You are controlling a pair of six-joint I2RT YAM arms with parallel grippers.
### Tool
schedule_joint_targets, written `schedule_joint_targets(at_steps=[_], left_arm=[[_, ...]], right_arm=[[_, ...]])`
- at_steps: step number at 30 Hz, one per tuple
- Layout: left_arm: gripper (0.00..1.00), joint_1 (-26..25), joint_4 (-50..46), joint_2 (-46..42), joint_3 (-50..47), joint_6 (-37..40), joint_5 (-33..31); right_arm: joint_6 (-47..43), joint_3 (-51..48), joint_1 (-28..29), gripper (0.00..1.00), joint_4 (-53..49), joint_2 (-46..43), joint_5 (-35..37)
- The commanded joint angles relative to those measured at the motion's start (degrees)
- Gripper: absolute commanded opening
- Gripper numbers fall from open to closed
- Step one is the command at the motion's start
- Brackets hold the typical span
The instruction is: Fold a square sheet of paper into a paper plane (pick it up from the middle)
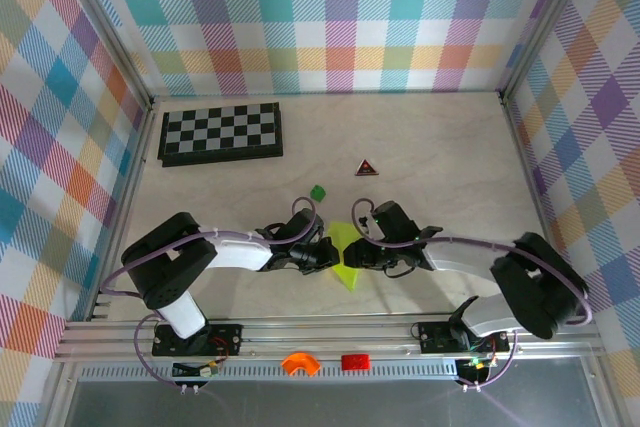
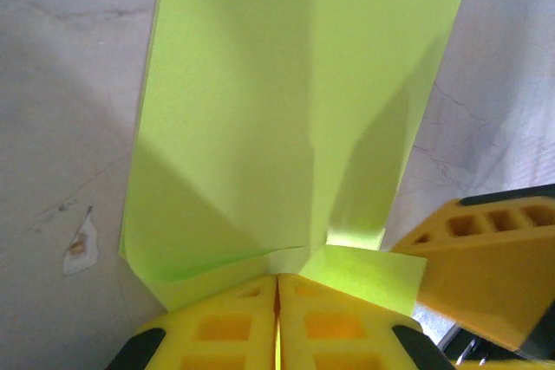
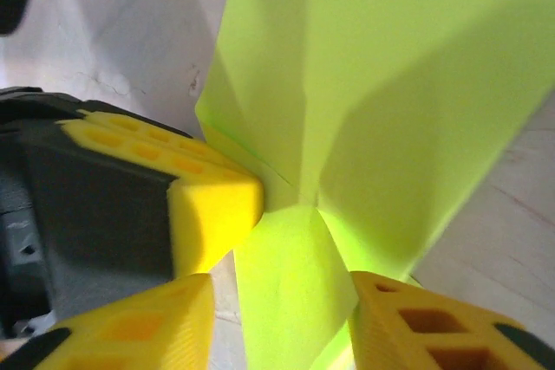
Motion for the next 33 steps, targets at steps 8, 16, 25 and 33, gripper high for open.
schedule_joint_targets(at_steps=[8,16,25,33], left_arm=[[0.09,-0.59,-4.63,0.97,-1.94,0.72,-1.85],[0.09,-0.61,-4.53,1.09,-1.68,0.81,-1.68],[0.09,-0.60,-4.39,0.93,-2.01,0.73,-2.11],[0.09,-0.62,-3.38,1.91,-2.12,0.46,-1.75]], right_arm=[[12.20,-2.52,1.89,0.25,-0.99,-9.25,-5.65],[15.69,0.40,8.80,0.07,3.32,1.36,-0.68],[20.14,-6.09,10.66,0.05,5.44,1.59,2.41],[20.64,-11.82,10.84,0.06,0.34,-10.65,2.46]])
